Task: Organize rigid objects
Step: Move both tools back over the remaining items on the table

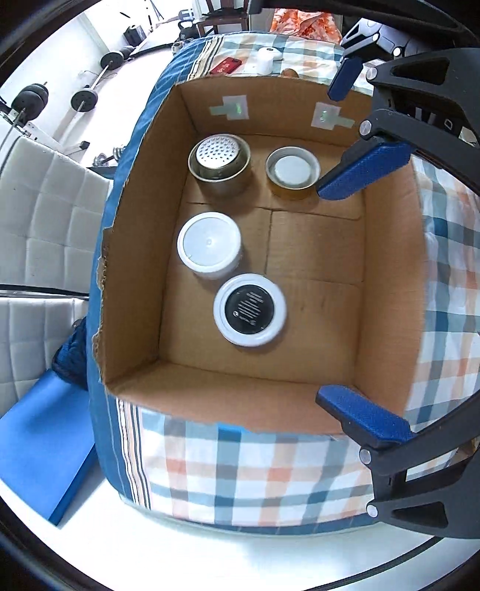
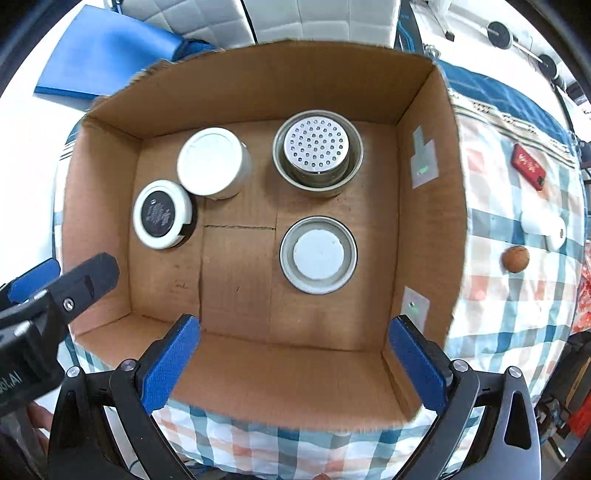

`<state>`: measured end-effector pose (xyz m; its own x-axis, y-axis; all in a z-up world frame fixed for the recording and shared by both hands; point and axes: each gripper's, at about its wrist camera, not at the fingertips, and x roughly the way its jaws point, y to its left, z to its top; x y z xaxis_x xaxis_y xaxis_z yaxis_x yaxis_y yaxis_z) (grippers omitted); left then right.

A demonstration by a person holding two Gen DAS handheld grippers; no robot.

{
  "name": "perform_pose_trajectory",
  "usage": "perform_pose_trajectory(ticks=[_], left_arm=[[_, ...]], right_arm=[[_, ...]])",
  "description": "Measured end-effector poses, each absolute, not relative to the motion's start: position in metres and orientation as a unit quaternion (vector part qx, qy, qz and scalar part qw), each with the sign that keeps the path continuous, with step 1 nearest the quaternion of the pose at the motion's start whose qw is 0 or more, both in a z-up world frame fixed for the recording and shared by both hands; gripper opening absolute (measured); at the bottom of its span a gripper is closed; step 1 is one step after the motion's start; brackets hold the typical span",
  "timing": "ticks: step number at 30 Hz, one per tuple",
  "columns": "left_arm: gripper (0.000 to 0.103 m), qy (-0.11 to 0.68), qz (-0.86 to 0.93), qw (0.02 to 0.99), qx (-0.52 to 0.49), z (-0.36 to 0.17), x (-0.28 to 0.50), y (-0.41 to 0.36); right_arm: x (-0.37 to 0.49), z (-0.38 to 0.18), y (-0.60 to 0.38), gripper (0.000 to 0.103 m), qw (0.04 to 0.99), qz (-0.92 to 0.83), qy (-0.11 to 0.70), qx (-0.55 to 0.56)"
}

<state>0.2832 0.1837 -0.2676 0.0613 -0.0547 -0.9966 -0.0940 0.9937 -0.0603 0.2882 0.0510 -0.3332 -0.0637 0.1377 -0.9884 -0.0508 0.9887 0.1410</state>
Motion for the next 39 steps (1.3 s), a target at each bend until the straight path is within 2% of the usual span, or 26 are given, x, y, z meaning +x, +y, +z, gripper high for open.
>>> perform_pose_trajectory(ticks=[12, 23, 32, 39], left_arm=[[0.103, 0.647, 0.007, 0.762, -0.042, -0.214, 0.233, 0.172], [0.103, 0.629, -0.009, 0.775, -0.049, -0.182, 0.226, 0.143], [0.103, 0.611, -0.08, 0.787, -0.022, -0.171, 0.253, 0.031], [0.103, 0.619, -0.13, 0.775, 0.006, -0.203, 0.289, -0.078]], right_arm=[[0.249, -0.253, 0.022, 0.103, 0.722, 0.089, 0.686, 0.018], [0.234, -0.222, -0.009, 0.103, 0.735, 0.104, 0.669, 0.04], [0.232, -0.213, -0.135, 0.103, 0.745, 0.033, 0.661, 0.08], [0.252, -0.242, -0.27, 0.103, 0.736, -0.077, 0.663, 0.113]])
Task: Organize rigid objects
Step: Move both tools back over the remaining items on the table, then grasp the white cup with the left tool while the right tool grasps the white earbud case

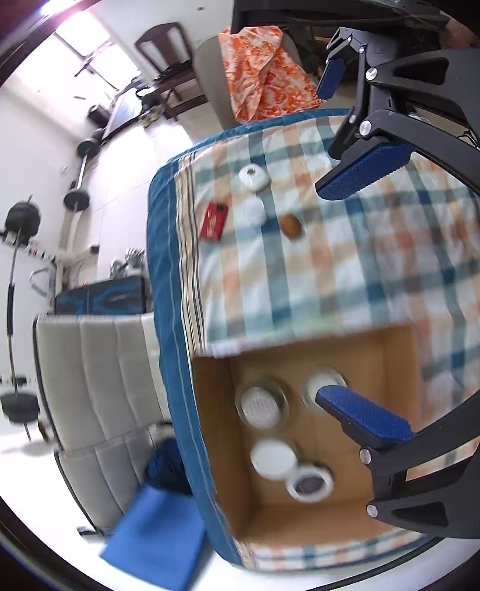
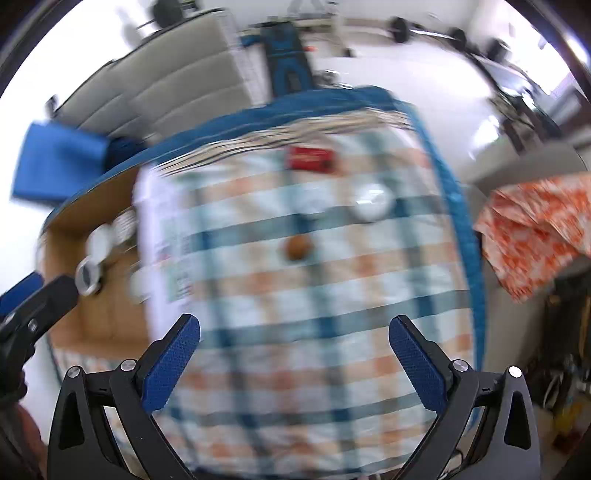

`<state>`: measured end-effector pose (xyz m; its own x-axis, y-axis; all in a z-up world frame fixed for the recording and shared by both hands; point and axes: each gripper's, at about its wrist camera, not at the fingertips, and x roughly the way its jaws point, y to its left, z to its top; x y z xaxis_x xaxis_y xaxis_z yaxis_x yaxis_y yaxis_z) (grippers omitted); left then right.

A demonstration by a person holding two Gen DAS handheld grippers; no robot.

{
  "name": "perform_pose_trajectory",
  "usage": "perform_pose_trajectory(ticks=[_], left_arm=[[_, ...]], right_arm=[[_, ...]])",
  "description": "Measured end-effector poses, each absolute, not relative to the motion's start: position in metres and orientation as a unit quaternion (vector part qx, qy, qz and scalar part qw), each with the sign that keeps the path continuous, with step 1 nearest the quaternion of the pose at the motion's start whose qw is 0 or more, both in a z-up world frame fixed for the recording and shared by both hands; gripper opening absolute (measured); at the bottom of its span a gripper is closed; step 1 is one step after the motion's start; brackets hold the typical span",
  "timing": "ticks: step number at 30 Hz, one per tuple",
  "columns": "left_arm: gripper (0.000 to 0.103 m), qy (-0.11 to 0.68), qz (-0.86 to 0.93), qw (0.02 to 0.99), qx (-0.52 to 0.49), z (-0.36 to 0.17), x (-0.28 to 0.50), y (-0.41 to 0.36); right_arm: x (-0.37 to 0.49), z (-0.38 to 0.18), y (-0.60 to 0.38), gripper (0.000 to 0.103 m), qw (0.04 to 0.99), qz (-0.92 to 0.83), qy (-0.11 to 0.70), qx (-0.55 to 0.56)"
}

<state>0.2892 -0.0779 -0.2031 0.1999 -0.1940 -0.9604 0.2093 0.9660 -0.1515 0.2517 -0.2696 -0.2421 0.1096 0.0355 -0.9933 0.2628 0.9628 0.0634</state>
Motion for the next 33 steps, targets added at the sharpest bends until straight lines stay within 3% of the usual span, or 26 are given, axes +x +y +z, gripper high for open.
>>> perform_pose_trajectory(ticks=[5, 9, 14, 19, 21, 28, 31, 33], left_arm=[[0.103, 0.638, -0.13, 0.759, 0.026, -0.245, 0.323, -0.138], [0.103, 0.658, -0.119, 0.742, 0.036, -0.28, 0.348, -0.165], [0.103, 0.675, -0.103, 0.729, 0.039, -0.313, 0.37, -0.175], [0.103, 0.689, -0.095, 0.718, 0.023, -0.334, 0.387, -0.178], [0.103, 0.692, -0.094, 0.715, 0.024, -0.34, 0.39, -0.18], [0.103, 0.699, -0.115, 0.706, 0.026, -0.347, 0.387, -0.193], [0.088, 0.708, -0.138, 0.692, 0.013, -0.354, 0.386, -0.206], [0.072, 0.717, -0.146, 0.681, 0.009, -0.36, 0.387, -0.214]], right_arm=[[0.277, -0.286, -0.333, 0.101, 0.717, -0.104, 0.669, 0.169], [0.301, -0.329, -0.368, 0.082, 0.692, -0.115, 0.677, 0.225], [0.329, -0.38, -0.39, 0.066, 0.668, -0.125, 0.685, 0.264], [0.354, -0.419, -0.394, 0.064, 0.647, -0.123, 0.695, 0.289], [0.36, -0.432, -0.391, 0.056, 0.642, -0.12, 0.701, 0.288], [0.362, -0.433, -0.378, 0.052, 0.642, -0.095, 0.732, 0.204], [0.351, -0.43, -0.385, 0.052, 0.64, -0.087, 0.741, 0.183], [0.345, -0.429, -0.394, 0.052, 0.637, -0.09, 0.745, 0.177]])
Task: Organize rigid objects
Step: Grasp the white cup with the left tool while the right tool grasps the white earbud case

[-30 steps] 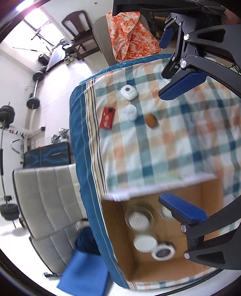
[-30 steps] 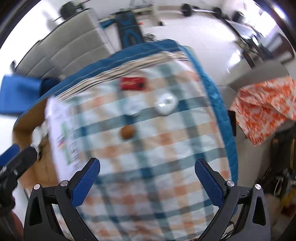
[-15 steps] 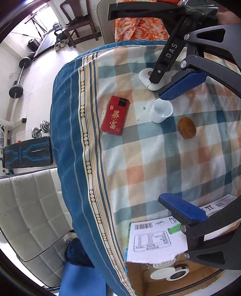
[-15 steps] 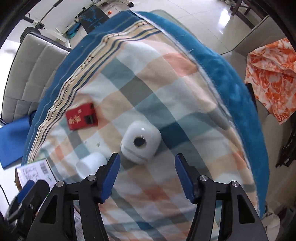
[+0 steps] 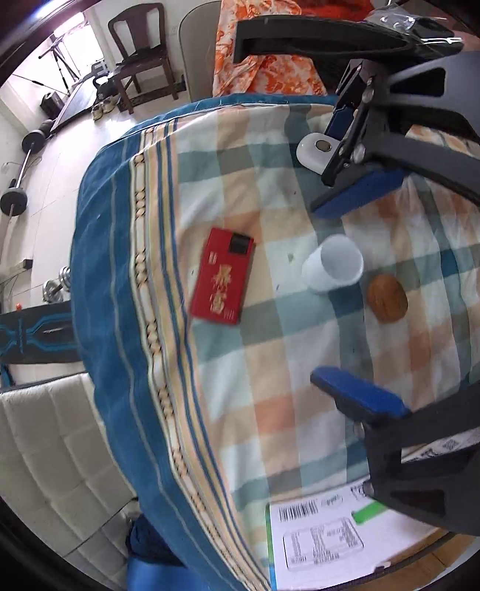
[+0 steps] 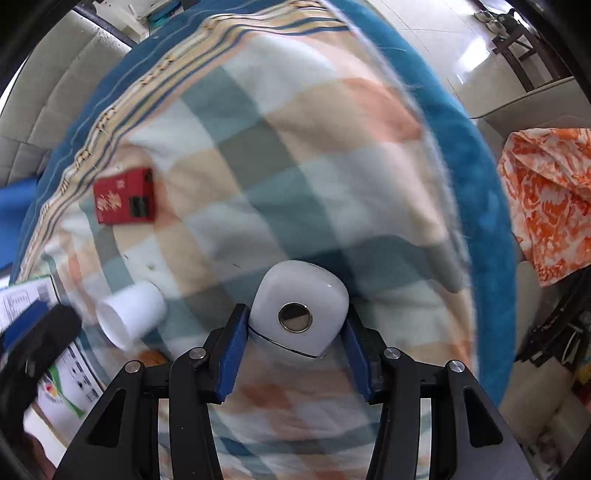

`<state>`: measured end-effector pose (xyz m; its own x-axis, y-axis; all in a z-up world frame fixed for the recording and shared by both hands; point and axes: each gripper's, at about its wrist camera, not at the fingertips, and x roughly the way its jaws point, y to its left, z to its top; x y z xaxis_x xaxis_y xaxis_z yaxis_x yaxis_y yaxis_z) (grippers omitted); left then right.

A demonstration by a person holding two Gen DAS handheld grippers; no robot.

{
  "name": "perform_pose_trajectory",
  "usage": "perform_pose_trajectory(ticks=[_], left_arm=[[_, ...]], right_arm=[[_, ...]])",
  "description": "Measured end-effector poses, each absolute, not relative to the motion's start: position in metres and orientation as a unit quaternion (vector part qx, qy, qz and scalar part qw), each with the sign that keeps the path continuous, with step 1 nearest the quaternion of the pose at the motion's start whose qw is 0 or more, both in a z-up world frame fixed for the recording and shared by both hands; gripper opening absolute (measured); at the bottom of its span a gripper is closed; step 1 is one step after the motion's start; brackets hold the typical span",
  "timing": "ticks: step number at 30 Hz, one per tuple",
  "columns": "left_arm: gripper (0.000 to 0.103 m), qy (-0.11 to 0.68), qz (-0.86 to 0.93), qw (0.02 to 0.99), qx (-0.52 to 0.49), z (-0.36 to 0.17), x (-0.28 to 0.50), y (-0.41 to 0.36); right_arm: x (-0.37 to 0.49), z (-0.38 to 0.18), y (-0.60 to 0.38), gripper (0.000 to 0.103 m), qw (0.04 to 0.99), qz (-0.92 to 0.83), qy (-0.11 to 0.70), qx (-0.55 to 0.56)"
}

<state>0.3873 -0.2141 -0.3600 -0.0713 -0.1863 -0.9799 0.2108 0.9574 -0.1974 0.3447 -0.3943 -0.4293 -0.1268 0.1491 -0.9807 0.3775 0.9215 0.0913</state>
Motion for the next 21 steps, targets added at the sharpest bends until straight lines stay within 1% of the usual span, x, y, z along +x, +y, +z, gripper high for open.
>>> perform_pose_trajectory(ticks=[1, 9, 10, 11, 12, 15, 21], left_arm=[[0.07, 0.721, -0.151, 0.676, 0.008, -0.363, 0.387, -0.219], [0.07, 0.745, -0.165, 0.645, 0.047, -0.388, 0.39, -0.249], [0.065, 0.747, -0.165, 0.642, 0.051, -0.39, 0.39, -0.25], [0.039, 0.751, -0.165, 0.637, 0.054, -0.394, 0.389, -0.251], [0.028, 0.756, -0.165, 0.631, 0.054, -0.397, 0.388, -0.251], [0.028, 0.761, -0.168, 0.624, 0.045, -0.401, 0.385, -0.25], [0.028, 0.752, -0.165, 0.636, 0.051, -0.389, 0.381, -0.243]], right_arm=[[0.343, -0.43, -0.4, 0.052, 0.635, -0.09, 0.747, 0.175], [0.332, -0.433, -0.42, 0.05, 0.627, -0.095, 0.75, 0.186], [0.332, -0.433, -0.422, 0.05, 0.627, -0.095, 0.751, 0.185], [0.332, -0.433, -0.42, 0.05, 0.627, -0.095, 0.752, 0.182], [0.333, -0.433, -0.419, 0.05, 0.627, -0.095, 0.752, 0.179], [0.336, -0.433, -0.416, 0.05, 0.626, -0.095, 0.753, 0.178], [0.336, -0.428, -0.417, 0.049, 0.629, -0.093, 0.75, 0.184]])
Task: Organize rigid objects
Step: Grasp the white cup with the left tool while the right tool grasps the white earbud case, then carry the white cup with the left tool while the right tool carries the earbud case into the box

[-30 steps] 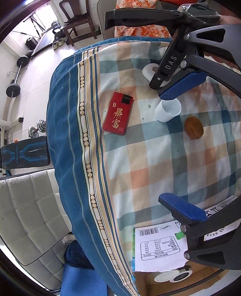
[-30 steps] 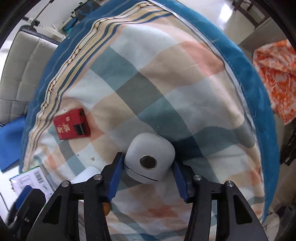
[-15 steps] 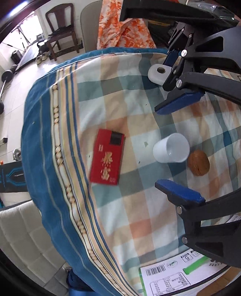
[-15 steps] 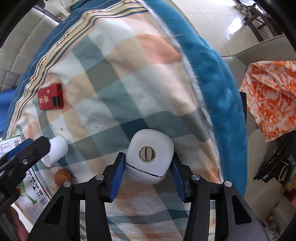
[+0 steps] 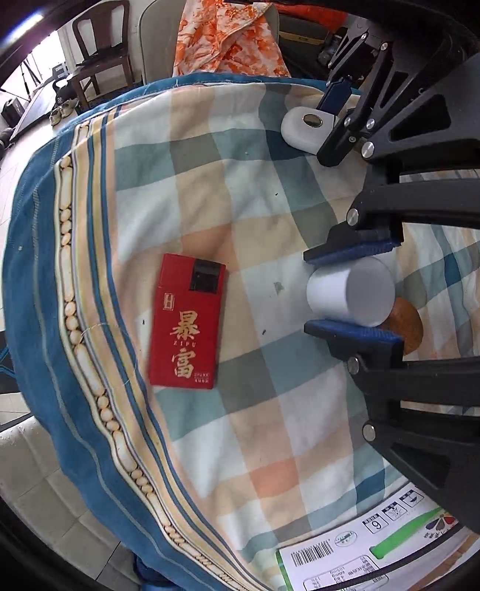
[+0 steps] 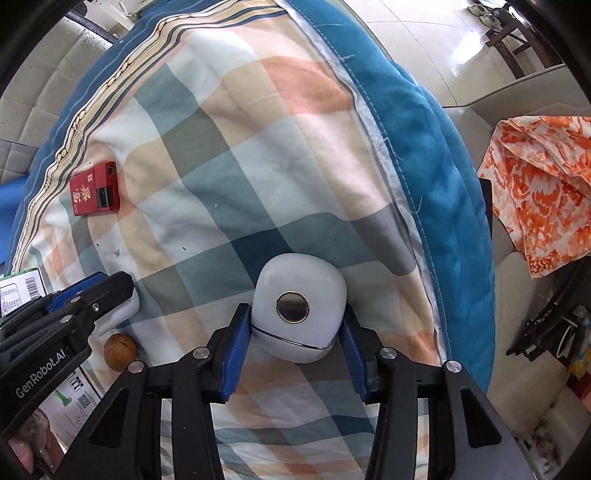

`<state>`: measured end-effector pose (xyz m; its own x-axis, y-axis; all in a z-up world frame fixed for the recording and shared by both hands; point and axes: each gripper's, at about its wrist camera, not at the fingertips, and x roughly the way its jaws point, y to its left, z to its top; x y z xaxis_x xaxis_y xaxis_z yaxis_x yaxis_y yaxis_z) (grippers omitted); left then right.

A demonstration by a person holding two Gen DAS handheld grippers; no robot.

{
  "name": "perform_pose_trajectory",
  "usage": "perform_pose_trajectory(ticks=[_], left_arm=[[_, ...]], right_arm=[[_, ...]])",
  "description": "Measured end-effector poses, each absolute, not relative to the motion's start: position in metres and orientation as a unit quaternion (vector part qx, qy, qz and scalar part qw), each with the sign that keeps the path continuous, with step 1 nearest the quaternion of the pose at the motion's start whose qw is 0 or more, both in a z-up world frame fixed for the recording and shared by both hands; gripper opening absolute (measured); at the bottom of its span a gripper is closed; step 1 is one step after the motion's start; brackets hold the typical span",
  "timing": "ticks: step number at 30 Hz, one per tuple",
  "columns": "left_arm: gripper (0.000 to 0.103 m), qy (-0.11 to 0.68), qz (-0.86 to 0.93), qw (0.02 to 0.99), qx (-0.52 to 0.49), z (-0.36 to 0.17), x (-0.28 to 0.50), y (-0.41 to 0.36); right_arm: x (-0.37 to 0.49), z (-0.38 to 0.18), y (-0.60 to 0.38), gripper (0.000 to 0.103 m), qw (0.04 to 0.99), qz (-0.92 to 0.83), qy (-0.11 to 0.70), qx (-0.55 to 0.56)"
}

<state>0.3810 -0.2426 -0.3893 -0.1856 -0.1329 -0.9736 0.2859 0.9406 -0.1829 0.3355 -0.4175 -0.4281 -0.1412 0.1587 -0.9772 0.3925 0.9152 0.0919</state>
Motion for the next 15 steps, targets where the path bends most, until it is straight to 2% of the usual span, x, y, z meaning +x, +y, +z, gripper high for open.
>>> perform_pose_trajectory(ticks=[8, 9, 11, 15], left_arm=[[0.028, 0.734, -0.168, 0.657, 0.034, -0.352, 0.369, -0.214], [0.028, 0.73, -0.167, 0.662, 0.034, -0.346, 0.367, -0.209], [0.028, 0.723, -0.163, 0.67, 0.031, -0.334, 0.362, -0.196], [0.028, 0.719, -0.158, 0.676, 0.025, -0.328, 0.358, -0.185]], right_arm=[[0.328, -0.402, -0.405, 0.045, 0.645, -0.07, 0.738, 0.184], [0.328, -0.398, -0.401, 0.042, 0.647, -0.067, 0.738, 0.181], [0.326, -0.392, -0.393, 0.025, 0.649, -0.061, 0.739, 0.17], [0.327, -0.391, -0.381, 0.024, 0.655, -0.059, 0.737, 0.156]])
